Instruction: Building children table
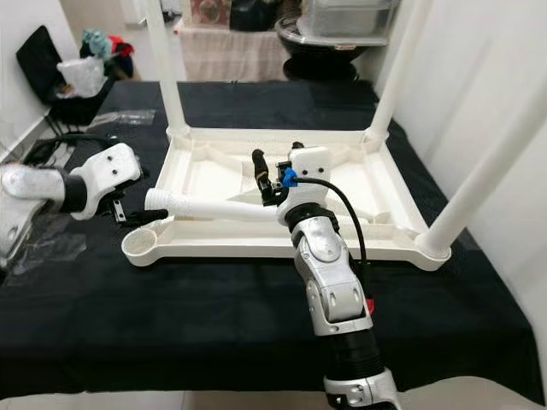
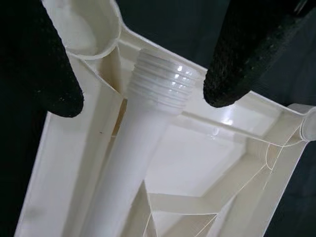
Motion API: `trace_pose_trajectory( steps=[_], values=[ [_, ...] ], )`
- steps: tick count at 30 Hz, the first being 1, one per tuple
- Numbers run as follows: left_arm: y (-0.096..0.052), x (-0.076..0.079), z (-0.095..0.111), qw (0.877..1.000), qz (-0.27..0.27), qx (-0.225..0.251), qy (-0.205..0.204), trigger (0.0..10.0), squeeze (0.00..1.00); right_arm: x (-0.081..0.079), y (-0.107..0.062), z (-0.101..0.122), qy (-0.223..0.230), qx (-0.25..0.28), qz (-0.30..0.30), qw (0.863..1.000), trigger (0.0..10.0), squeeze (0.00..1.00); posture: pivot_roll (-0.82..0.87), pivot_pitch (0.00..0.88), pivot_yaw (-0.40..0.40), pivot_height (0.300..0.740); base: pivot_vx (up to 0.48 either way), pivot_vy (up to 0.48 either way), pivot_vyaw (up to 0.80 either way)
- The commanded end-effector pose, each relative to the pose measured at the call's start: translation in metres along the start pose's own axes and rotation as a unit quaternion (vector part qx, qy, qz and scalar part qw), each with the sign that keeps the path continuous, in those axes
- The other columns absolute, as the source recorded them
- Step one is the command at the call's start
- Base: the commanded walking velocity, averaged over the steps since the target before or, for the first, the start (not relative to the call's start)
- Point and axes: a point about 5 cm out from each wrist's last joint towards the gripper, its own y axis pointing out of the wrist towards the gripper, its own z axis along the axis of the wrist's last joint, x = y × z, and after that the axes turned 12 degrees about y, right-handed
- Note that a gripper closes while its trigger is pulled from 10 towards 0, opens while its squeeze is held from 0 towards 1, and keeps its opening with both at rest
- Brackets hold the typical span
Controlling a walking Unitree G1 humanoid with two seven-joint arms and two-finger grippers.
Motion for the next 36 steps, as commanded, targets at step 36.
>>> trace_pose_trajectory(
  steps=[36],
  values=[
    [0.012, -0.051, 0.005, 0.977, -0.086, -0.117, 0.155, 10.0, 0.00, -0.022, -0.015, 0.020, 0.056, 0.015, -0.010, 0.998, 10.0, 0.00, 0.12, 0.211, 0.089, 0.740, 0.000, 0.000, 0.00]
  ],
)
